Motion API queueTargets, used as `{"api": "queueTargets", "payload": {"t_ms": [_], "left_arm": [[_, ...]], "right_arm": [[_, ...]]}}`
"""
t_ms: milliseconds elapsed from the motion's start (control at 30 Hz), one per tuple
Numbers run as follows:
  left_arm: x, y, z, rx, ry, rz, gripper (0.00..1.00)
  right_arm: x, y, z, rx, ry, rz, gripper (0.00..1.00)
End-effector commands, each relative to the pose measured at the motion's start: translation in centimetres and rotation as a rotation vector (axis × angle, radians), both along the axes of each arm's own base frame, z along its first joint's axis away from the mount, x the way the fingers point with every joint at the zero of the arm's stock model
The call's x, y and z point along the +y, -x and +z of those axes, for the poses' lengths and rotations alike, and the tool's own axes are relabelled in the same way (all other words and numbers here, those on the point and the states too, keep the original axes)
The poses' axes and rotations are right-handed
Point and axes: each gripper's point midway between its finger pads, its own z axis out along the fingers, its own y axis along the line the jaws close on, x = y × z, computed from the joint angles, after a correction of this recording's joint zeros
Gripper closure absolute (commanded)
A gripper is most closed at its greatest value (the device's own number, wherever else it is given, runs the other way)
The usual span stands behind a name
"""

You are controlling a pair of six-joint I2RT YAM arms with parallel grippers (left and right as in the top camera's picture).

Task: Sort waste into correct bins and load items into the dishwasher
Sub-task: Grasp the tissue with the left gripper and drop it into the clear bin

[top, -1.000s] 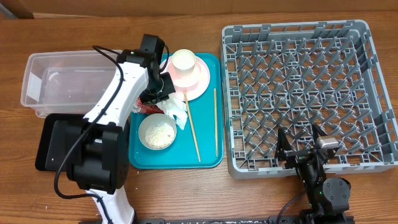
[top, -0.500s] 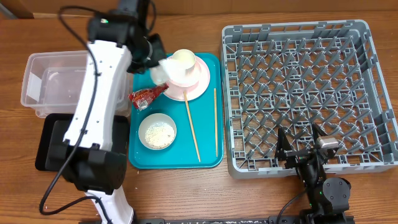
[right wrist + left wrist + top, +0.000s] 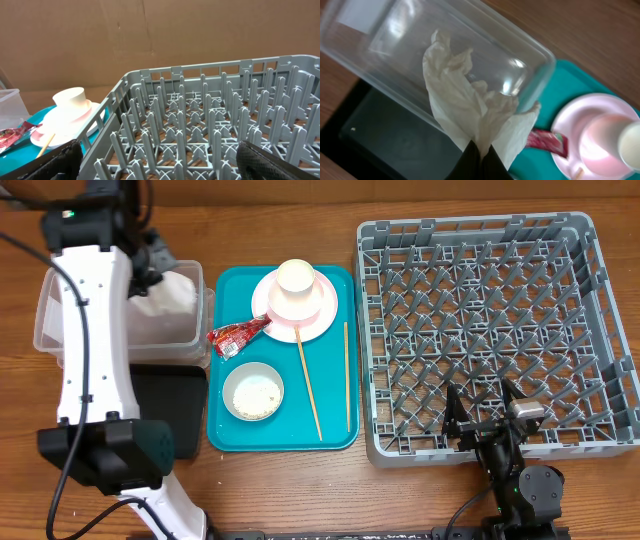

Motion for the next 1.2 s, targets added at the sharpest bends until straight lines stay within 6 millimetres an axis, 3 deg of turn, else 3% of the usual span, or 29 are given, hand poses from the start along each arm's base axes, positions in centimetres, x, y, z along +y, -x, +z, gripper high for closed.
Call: {"api": "queueTargets", "payload": {"t_ms": [0,233,600,633,700,733,800,867,967,1167], "left_arm": [[3.6,0.3,-0.1,-0.004,-0.068,0.098,0.96],[5.5,-0.3,-5.8,0.070,-0.061,0.134,0.96],[5.6,-0.3,-14.9,0.153,-0.042,0.130,0.96],[5.5,-0.3,-15.4,0.155,-0.039,0.130,0.93],[5.3,-0.3,-15.8,0.152,-0.025,0.125,0.66],[4.8,-0.9,-15.8,0.135,-0.001,0.090,0.47],[4.0,-1.6,-15.5,0.116,0.037,0.038,0.36],[3.1,-2.3,-14.7,0.095,0.069,-0.036,0.37],[3.0,-2.6,-11.7,0.062,0.052,-0.094,0.37],[1.5,-2.1,-1.7,-0.129,0.061,-0.130,0.34]], "right_arm": [[0.0,0.0,-0.1,-0.008,0.003,0.000,0.00],[0.0,0.0,-0.1,-0.008,0.003,0.000,0.00],[0.0,0.0,-0.1,-0.008,0.002,0.000,0.00],[0.0,0.0,-0.1,-0.008,0.002,0.000,0.00],[0.0,0.0,-0.1,-0.008,0.003,0.000,0.00],[0.0,0.0,-0.1,-0.008,0.002,0.000,0.00],[0.0,0.0,-0.1,-0.008,0.003,0.000,0.00],[0.0,0.0,-0.1,-0.008,0.003,0.000,0.00],[0.0,0.0,-0.1,-0.008,0.003,0.000,0.00],[0.0,0.0,-0.1,-0.008,0.003,0.000,0.00]]}}
